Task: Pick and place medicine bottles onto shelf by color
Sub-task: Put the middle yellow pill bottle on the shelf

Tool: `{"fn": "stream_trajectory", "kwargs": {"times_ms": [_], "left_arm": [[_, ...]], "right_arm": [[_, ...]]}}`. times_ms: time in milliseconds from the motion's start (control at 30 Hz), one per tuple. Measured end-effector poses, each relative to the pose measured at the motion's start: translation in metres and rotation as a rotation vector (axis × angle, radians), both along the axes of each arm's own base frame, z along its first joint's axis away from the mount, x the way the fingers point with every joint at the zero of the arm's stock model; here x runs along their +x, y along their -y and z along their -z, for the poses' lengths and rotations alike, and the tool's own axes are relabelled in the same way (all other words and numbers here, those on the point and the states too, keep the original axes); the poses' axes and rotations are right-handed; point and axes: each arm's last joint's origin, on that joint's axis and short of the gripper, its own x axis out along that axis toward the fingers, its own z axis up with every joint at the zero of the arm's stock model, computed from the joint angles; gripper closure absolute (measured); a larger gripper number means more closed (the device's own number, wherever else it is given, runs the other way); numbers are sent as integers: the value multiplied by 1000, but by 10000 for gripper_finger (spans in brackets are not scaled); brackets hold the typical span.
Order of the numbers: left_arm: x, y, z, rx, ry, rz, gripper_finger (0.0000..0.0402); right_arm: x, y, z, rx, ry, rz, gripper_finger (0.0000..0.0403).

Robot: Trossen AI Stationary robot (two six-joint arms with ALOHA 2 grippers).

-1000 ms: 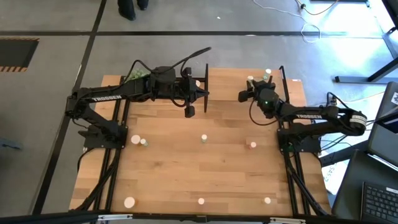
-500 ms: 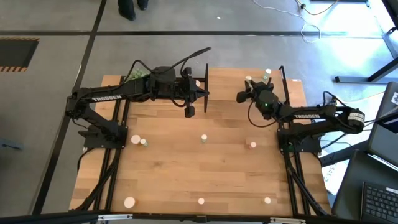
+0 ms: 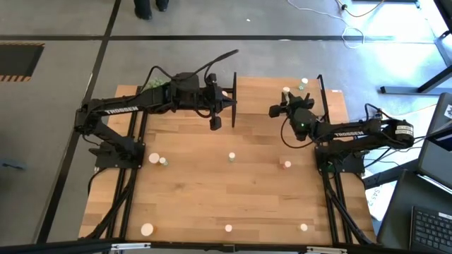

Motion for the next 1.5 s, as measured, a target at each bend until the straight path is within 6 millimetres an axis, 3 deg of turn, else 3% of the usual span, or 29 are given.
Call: {"fn": "stream_trajectory", "kwargs": {"times_ms": [367, 800, 1500], "left_arm": [[0, -2, 0, 0, 0, -4, 401], [-3, -14, 0, -1, 0, -42, 401], [-3, -13, 0, -2, 0, -41, 401]], "right_arm": [[-17, -7, 26, 11, 52, 55, 298], [-17, -9, 28, 3, -1, 44, 298], [-17, -9, 29, 10, -4, 37, 298]]}}
